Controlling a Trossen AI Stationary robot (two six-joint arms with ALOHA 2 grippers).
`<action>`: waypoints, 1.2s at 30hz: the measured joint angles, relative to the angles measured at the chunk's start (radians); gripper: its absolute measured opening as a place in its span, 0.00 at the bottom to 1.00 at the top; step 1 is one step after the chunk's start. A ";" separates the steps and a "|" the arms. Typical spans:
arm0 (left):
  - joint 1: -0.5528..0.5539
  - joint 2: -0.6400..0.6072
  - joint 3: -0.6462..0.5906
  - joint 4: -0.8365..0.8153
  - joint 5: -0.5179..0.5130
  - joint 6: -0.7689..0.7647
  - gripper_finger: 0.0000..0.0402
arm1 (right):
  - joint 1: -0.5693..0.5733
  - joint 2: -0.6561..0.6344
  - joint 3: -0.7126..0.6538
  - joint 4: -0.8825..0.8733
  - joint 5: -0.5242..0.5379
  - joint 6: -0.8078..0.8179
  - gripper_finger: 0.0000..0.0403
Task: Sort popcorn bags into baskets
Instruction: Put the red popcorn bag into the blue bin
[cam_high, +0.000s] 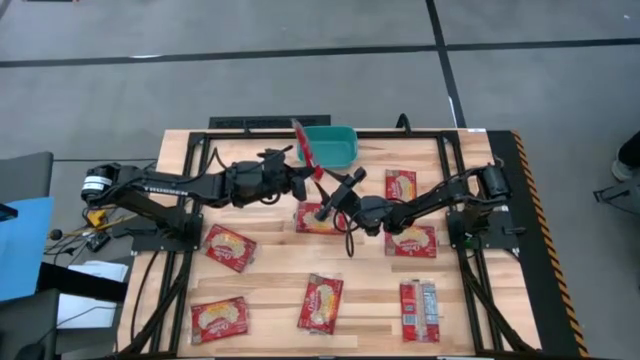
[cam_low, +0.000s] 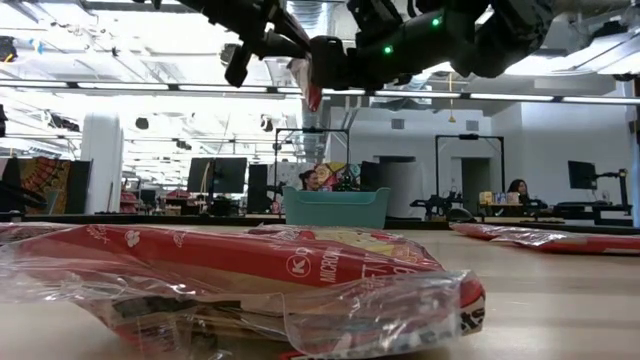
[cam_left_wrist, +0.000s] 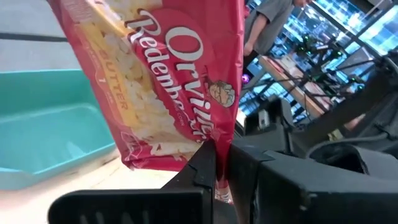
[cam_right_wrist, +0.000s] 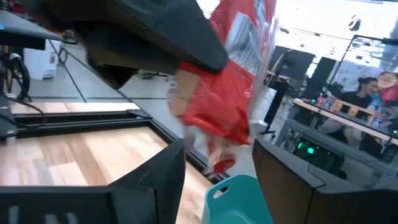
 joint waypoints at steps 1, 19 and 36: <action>0.000 0.000 0.000 0.000 0.000 0.000 0.02 | 0.000 0.000 0.000 0.002 0.008 0.000 0.50; 0.005 0.034 0.000 0.033 -0.044 -0.035 0.02 | 0.024 -0.001 0.000 0.106 0.018 -0.279 0.53; 0.015 0.034 0.000 0.105 -0.026 -0.033 0.02 | 0.011 -0.002 0.028 0.080 -0.028 -0.295 0.41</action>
